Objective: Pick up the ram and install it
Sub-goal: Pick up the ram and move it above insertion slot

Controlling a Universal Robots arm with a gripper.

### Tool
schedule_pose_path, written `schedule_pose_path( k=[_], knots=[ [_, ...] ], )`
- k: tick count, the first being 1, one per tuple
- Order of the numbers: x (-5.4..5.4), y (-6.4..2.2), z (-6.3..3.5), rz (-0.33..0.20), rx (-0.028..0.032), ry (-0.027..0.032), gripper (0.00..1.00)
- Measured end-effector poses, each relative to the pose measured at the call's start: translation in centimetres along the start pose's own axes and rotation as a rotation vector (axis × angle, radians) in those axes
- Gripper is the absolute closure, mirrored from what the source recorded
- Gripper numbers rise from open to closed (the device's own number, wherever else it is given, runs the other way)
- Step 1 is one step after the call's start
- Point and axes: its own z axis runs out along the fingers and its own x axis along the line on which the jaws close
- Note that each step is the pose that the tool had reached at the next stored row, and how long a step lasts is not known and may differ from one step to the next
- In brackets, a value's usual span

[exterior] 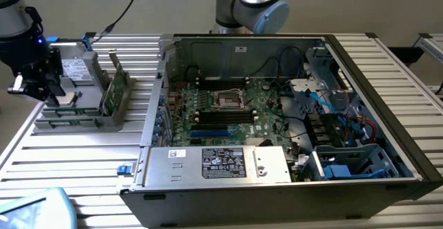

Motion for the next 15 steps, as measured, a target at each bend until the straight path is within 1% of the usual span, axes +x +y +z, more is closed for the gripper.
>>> schedule_pose_path(
  k=[7, 11, 15],
  knots=[
    [0.1, -0.03, 1.24, -0.087, -0.0037, 0.0018, 0.63],
    [0.1, -0.04, 1.91, -0.113, -0.0046, -0.0026, 0.63],
    [0.2, -0.1, 2.62, -0.126, -0.0052, -0.0052, 0.63]
  ],
)
